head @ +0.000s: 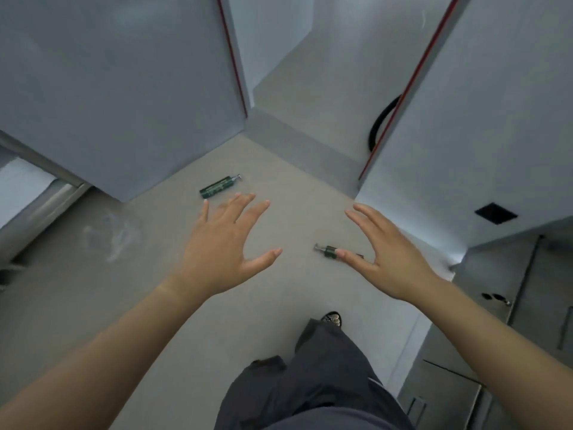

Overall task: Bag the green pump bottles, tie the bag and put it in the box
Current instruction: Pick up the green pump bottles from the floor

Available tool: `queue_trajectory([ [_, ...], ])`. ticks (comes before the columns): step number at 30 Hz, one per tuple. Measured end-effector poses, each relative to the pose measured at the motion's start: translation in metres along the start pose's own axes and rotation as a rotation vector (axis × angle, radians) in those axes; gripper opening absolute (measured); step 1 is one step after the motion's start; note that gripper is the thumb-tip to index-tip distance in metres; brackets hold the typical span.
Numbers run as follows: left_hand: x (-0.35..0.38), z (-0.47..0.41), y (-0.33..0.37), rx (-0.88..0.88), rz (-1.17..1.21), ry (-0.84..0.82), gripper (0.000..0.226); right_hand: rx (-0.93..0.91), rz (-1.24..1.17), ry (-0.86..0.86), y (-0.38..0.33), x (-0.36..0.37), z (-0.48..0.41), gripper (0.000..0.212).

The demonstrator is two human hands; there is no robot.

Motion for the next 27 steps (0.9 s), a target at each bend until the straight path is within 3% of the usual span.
queue_trajectory([
  [7, 0.041, -0.093, 0.033, 0.099, -0.045, -0.103, 0.078, 0.139, -0.094, -0.021, 0.079, 0.018, -0.018, 0.075],
  [15, 0.149, -0.179, 0.014, 0.192, -0.090, -0.320, 0.081, 0.264, -0.199, -0.006, 0.143, 0.081, -0.067, 0.071],
  [20, 0.238, -0.243, -0.026, 0.265, -0.091, -0.339, 0.080, 0.364, -0.216, 0.019, 0.185, 0.167, -0.114, 0.070],
  [27, 0.443, -0.304, -0.125, 0.296, -0.113, -0.386, 0.084, 0.391, -0.202, -0.003, 0.256, 0.362, -0.204, 0.069],
])
Point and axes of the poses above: each hand's wrist, its own z-axis away from the middle knuckle, its own x-axis out of the palm, y = z × x, the point moved 4 cm from there along -z, towards the middle knuckle, and after that the axes turned 12 degrees about z, right-handed, at the moved point
